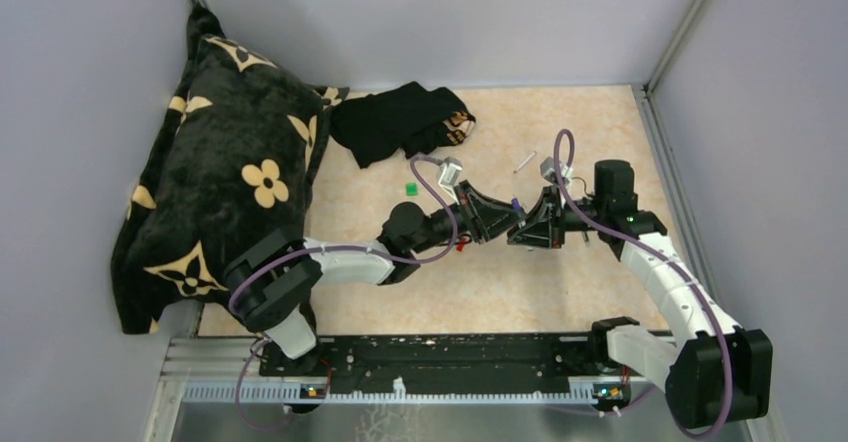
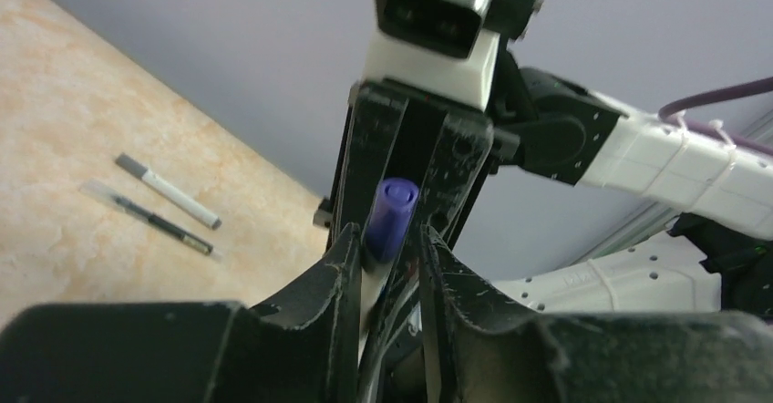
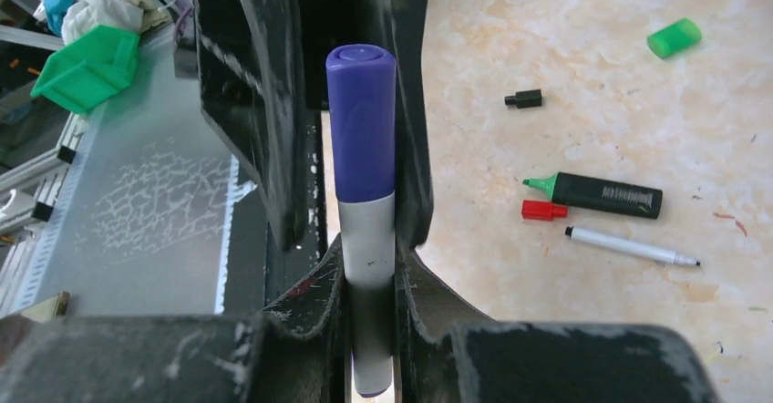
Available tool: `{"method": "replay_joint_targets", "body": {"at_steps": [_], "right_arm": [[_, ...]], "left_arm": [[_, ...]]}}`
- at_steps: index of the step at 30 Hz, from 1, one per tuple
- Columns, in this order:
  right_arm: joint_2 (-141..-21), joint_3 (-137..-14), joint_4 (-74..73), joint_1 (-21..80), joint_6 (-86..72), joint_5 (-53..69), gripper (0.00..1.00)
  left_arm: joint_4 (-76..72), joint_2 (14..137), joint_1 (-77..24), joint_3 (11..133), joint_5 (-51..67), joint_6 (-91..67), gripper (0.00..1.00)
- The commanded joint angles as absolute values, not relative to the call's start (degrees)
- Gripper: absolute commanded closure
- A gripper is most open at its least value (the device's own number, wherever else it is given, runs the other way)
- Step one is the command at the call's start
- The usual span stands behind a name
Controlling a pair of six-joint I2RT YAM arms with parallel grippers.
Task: Insert the pens into the pen caps
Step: Place the pen at the center of the board.
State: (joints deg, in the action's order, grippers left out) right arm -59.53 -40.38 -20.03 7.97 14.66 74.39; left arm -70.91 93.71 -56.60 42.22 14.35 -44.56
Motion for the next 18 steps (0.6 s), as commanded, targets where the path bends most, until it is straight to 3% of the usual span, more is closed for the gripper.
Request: {"method": "replay_joint_targets", "body": {"at_steps": [1, 8, 18], "right_arm": [[-59.2, -42.8, -10.7, 7.0, 19.4, 69.0, 1.0], [-59.4, -43.0, -13.6, 6.9, 22.9, 69.5, 1.0], [-57.9, -41.9, -17.4, 3.9, 29.6, 59.5, 0.97]], "left_arm": [[-64.4, 89.7, -62.8, 39.1, 24.2, -45.6, 0.62], [-60.6, 82.0, -61.7, 37.0, 18.7, -41.0, 0.35], [-48.2, 69.9, -61.3, 29.3, 9.3, -29.0, 0.18]]}}
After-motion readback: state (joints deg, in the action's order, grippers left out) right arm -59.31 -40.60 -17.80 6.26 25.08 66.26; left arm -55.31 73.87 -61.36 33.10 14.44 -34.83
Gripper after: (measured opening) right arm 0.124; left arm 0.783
